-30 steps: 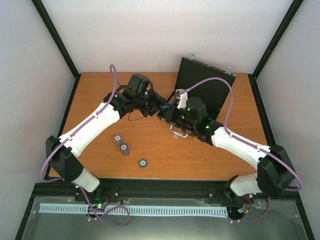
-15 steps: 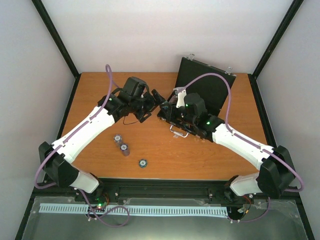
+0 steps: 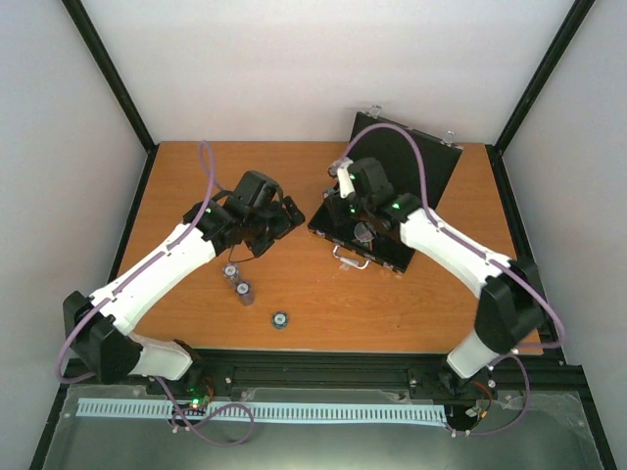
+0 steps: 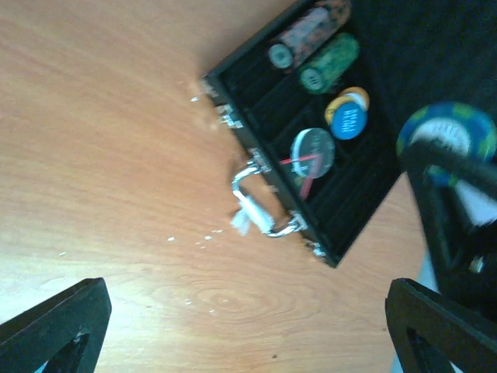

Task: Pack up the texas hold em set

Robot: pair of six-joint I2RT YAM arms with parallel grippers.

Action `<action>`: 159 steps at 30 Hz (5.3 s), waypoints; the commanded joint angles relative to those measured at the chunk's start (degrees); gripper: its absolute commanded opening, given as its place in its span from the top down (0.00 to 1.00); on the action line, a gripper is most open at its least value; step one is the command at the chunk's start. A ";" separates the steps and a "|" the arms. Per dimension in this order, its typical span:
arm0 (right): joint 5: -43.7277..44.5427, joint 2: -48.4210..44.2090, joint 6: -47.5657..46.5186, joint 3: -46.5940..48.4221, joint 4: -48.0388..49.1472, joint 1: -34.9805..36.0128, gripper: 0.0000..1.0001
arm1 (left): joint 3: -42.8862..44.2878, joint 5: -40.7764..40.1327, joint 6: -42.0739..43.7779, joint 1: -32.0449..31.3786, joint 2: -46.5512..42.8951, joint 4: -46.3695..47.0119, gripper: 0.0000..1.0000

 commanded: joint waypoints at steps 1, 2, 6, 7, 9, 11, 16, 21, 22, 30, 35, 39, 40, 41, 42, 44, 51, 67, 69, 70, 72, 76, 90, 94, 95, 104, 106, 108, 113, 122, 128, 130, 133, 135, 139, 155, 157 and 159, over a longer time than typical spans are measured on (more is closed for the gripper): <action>3.56 8.50 -11.80 8.13 -10.96 -0.18 0.97 | -4.57 -1.97 0.30 -0.10 -3.48 -0.09 0.00; 4.25 10.21 -13.16 9.36 -12.05 -0.32 0.97 | -5.08 -2.27 0.41 -0.10 -4.11 -0.17 0.00; 5.77 15.77 -15.46 12.78 -14.94 -2.03 0.97 | -6.13 -4.08 1.31 -0.10 -6.58 -1.98 0.00; 6.04 16.97 -15.84 13.53 -15.47 -2.57 0.97 | -6.43 -4.46 1.53 -0.10 -7.36 -2.47 0.00; 7.15 19.54 -16.81 15.27 -17.05 -3.55 0.97 | -7.05 -5.68 1.81 -0.08 -8.74 -3.54 0.00; 7.58 22.22 -17.93 16.91 -18.39 -4.32 0.97 | -7.95 -6.92 1.91 -0.06 -10.09 -4.30 0.00; 6.96 27.23 -20.23 20.31 -18.68 -5.47 0.97 | -10.68 -7.73 1.41 -0.10 -12.30 -4.68 0.00; 4.67 31.78 -21.59 24.05 -20.31 -6.74 0.97 | -12.40 -7.24 0.35 -0.06 -12.40 -4.67 0.00; 4.33 32.56 -21.62 24.76 -20.63 -7.00 0.97 | -12.55 -7.30 0.30 -0.03 -12.36 -4.58 0.00; 3.12 34.86 -21.59 26.25 -21.45 -8.49 0.97 | -12.30 -6.92 0.56 0.14 -10.78 -4.73 0.00; 1.59 35.17 -21.89 25.24 -20.73 -8.90 0.97 | -12.34 -5.90 0.68 0.55 -9.67 -4.29 0.00; 1.40 36.87 -21.65 25.43 -20.68 -8.94 0.97 | -11.85 -5.34 1.22 0.76 -8.87 -4.51 0.00; 1.65 37.22 -21.61 25.36 -20.64 -8.94 0.97 | -11.78 -5.26 1.33 0.77 -8.74 -4.65 0.00; 1.78 37.58 -21.50 25.43 -20.55 -8.98 0.97 | -11.76 -5.30 1.35 0.78 -8.69 -4.76 0.00; 1.72 37.90 -21.38 25.55 -20.47 -8.98 0.97 | -11.77 -5.30 1.38 0.80 -8.75 -4.79 0.00; 1.49 38.53 -21.16 25.93 -20.27 -8.99 0.97 | -11.96 -5.25 1.40 0.93 -8.80 -4.92 0.00; 4.20 40.60 -20.57 28.05 -21.29 -9.04 0.97 | -12.44 -4.18 1.48 1.89 -8.69 -4.97 0.00; 8.44 39.21 -19.35 26.91 -21.01 -9.25 0.74 | -13.64 -4.05 0.82 2.01 -9.83 -5.14 0.00; 8.46 38.88 -19.14 26.79 -20.86 -9.25 0.70 | -13.80 -4.07 0.74 2.01 -9.90 -5.14 0.00; 8.42 38.72 -19.04 26.82 -20.79 -9.25 0.69 | -13.88 -3.99 0.69 2.01 -9.96 -5.14 0.00; 8.46 38.36 -18.88 26.58 -20.61 -9.25 0.68 | -14.03 -3.92 0.52 2.02 -10.03 -5.06 0.00; 8.56 36.71 -18.66 25.48 -19.51 -9.25 0.67 | -14.42 -3.81 0.30 2.05 -10.34 -5.01 0.00; 8.16 31.89 -17.92 21.34 -16.07 -9.25 0.55 | -16.14 -3.64 -0.58 2.01 -11.34 -4.82 0.00; 8.67 30.15 -17.87 21.07 -15.16 -9.27 0.51 | -16.11 -3.64 -0.63 2.01 -11.44 -4.79 0.00; 8.67 29.98 -17.92 21.32 -15.29 -9.25 0.51 | -16.11 -3.63 -0.67 2.01 -11.51 -4.86 0.00; 10.22 27.95 -16.42 24.22 -17.26 -9.27 0.48 | -15.59 -2.18 1.31 2.03 -11.02 -4.85 0.00; 11.83 27.77 -14.70 27.07 -20.16 -9.25 0.45 | -14.65 0.00 5.03 2.01 -9.71 -5.61 0.00; 11.74 27.17 -13.39 29.31 -22.63 -9.25 0.45 | -13.34 3.39 10.77 2.05 -7.51 -7.65 0.00; 11.20 22.85 -9.94 28.80 -24.94 -9.25 0.35 | -13.98 5.60 21.27 1.10 -4.12 -14.40 0.00; 8.66 15.25 -7.90 22.90 -26.81 -9.07 0.21 | -18.41 5.48 18.96 -8.60 -6.44 -13.24 0.00; 7.27 10.88 -6.61 17.30 -26.45 -8.91 0.20 | -21.95 4.18 16.32 -16.14 -0.60 -8.13 0.01; 6.60 9.51 -6.60 15.53 -26.35 -8.81 0.20 | -23.56 3.84 15.33 -17.34 0.45 -6.89 0.00; 6.04 7.96 -6.91 13.61 -26.59 -8.72 0.20 | -26.44 3.66 14.00 -17.50 0.21 -5.24 0.01; 5.68 7.28 -7.03 12.54 -26.77 -8.77 0.20 | -27.67 3.33 13.75 -17.50 0.49 -4.68 0.01; 5.57 5.86 -6.95 10.21 -26.19 -8.73 0.20 | -27.99 2.17 13.06 -17.46 2.53 -3.14 0.04; 7.14 5.25 -9.35 8.00 -25.95 -8.68 0.20 | -25.10 -4.06 13.00 -17.48 15.62 2.71 0.14; 7.17 5.20 -9.49 7.88 -25.91 -8.72 0.20 | -25.54 -4.03 12.95 -17.46 15.84 3.00 0.18; 7.00 5.31 -9.58 7.89 -25.87 -8.72 0.20 | -25.48 -4.05 13.11 -17.50 16.08 2.79 0.25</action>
